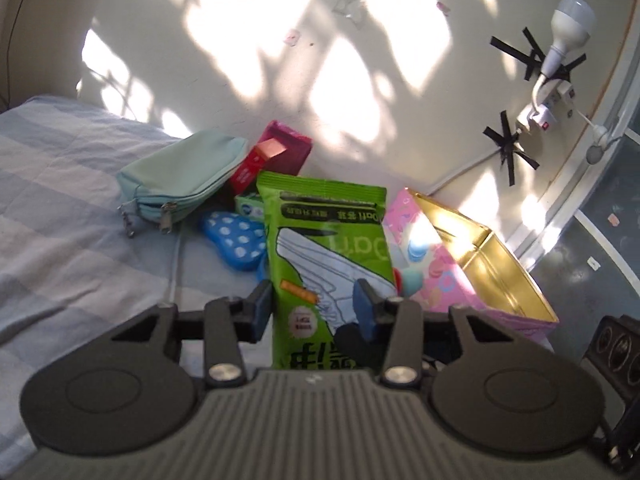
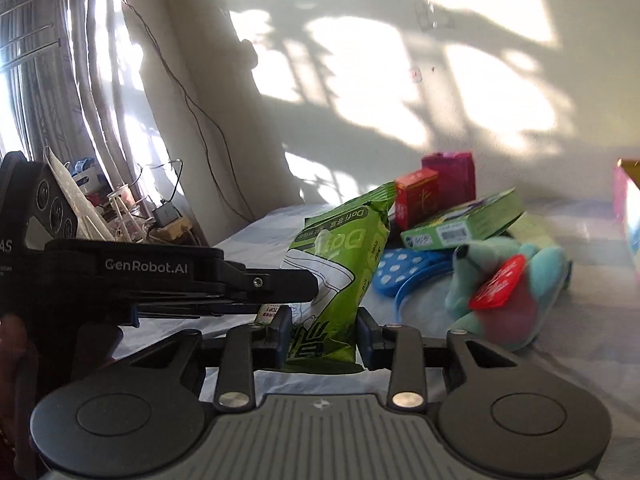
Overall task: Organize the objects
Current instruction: 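Grasp the green snack bag with the right gripper and drop it into the pink tin, then reach the right gripper to the teal plush bear and grasp it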
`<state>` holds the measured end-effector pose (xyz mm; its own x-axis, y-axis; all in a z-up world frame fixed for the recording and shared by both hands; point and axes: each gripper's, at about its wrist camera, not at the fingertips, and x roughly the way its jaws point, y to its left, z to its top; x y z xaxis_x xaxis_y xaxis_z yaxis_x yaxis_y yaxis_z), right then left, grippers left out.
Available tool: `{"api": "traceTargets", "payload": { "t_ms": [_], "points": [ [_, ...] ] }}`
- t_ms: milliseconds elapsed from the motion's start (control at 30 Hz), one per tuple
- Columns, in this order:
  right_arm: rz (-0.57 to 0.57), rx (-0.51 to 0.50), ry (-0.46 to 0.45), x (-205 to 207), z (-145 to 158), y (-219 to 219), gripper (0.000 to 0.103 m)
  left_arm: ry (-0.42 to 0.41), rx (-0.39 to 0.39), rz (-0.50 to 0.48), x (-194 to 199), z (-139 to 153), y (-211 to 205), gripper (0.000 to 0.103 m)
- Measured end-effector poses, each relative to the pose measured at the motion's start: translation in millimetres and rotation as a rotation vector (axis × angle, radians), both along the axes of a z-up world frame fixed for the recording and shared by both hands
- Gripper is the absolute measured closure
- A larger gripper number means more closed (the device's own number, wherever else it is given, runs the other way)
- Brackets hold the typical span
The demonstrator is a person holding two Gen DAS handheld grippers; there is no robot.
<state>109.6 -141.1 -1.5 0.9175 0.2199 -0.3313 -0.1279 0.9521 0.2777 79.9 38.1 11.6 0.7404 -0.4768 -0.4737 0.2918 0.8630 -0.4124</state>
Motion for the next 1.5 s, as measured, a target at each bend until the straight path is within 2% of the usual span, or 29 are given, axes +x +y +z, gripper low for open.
{"api": "traceTargets", "payload": {
  "t_ms": [100,200,267,333,467,533,567,600,667,767,867,933,1000,1133,1333,1400,1500],
  "points": [
    [-0.152,-0.035,-0.089,-29,15,-54,0.068,-0.099,0.036,-0.112,15,25,-70,0.057],
    [-0.303,-0.054,-0.117,-59,24,-119,0.067,-0.162,0.026,-0.252,41,31,-151,0.057],
    [-0.379,-0.043,-0.102,-76,22,-158,0.067,-0.167,0.025,-0.317,54,24,-193,0.057],
    [-0.438,-0.018,-0.071,-86,13,-194,0.067,-0.137,0.032,-0.364,66,9,-237,0.057],
    [-0.481,-0.001,-0.025,-79,-9,-227,0.066,-0.097,0.062,-0.393,85,-10,-286,0.059],
    [-0.485,-0.002,-0.024,-76,-15,-228,0.061,-0.102,0.107,-0.388,90,-14,-302,0.059],
    [-0.498,-0.006,-0.026,-75,-16,-228,0.052,-0.099,0.127,-0.38,89,-14,-304,0.059],
    [-0.52,-0.01,-0.043,-78,-15,-227,0.049,-0.097,0.133,-0.371,88,-12,-303,0.059],
    [-0.531,0.002,-0.087,-87,-12,-225,0.049,-0.119,0.099,-0.368,81,-5,-288,0.057],
    [-0.533,0.034,-0.137,-99,-6,-217,0.049,-0.155,0.075,-0.316,66,5,-253,0.057],
    [-0.498,0.084,-0.18,-109,1,-198,0.049,-0.141,0.075,-0.265,47,13,-211,0.056],
    [-0.473,0.108,-0.208,-115,7,-176,0.049,-0.15,0.12,-0.21,31,15,-183,0.052],
    [-0.444,0.125,-0.218,-116,8,-152,0.049,-0.162,0.205,-0.125,18,13,-158,0.049],
    [-0.329,0.103,-0.161,-102,4,-100,0.049,-0.163,0.352,0.008,1,-3,-116,0.047],
    [-0.197,0.044,-0.021,-61,-18,-30,0.049,-0.066,0.398,0.152,-3,-30,-55,0.046],
    [-0.181,0.032,0.009,-53,-25,-14,0.049,-0.045,0.399,0.185,-3,-36,-42,0.044],
    [-0.183,0.017,0.048,-46,-34,0,0.049,-0.041,0.442,0.228,-4,-46,-28,0.042]
  ]
}}
